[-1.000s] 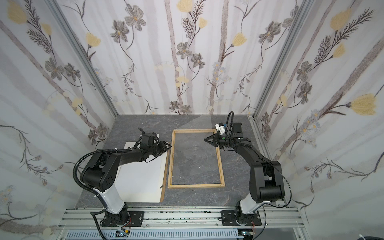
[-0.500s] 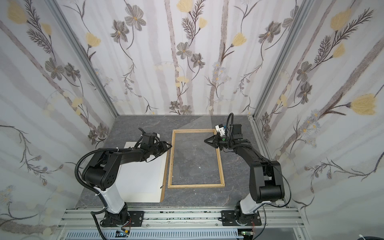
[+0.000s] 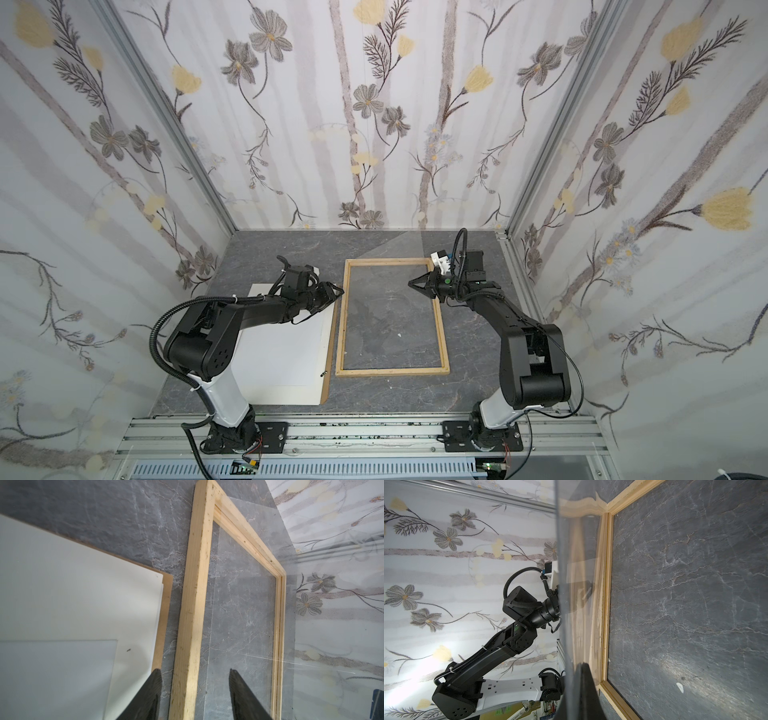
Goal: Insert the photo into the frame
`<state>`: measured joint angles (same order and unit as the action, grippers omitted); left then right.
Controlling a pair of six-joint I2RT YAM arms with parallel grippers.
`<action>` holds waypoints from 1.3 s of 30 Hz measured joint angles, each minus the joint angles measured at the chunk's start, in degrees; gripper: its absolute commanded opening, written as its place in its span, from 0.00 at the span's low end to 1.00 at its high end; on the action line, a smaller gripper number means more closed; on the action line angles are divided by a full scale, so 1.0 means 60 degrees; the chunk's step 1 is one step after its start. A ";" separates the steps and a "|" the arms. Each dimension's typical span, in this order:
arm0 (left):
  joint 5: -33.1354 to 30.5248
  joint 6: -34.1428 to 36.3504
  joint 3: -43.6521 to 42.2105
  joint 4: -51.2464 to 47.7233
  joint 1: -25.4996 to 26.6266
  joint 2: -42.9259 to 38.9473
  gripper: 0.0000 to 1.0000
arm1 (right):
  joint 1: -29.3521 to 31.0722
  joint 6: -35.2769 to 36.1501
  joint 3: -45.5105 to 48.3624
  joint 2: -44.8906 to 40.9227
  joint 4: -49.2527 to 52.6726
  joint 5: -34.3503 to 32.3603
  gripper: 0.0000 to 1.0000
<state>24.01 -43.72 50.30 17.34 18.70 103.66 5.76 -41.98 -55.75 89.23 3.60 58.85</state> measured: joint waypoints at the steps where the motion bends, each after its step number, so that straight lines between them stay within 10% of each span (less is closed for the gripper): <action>1: 0.0000 0.0000 0.0000 0.0000 0.0000 0.0000 0.52 | 0.0000 -0.0004 0.0025 -0.0025 -0.0015 0.0000 0.00; 39: 0.0186 -0.0033 -0.0007 0.0069 0.0011 0.0131 0.52 | 0.0051 -0.0066 0.0284 0.0288 -0.0484 0.0346 0.00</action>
<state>25.12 -43.92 50.26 17.76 18.76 104.44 6.07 -42.37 -54.04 90.96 0.69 60.93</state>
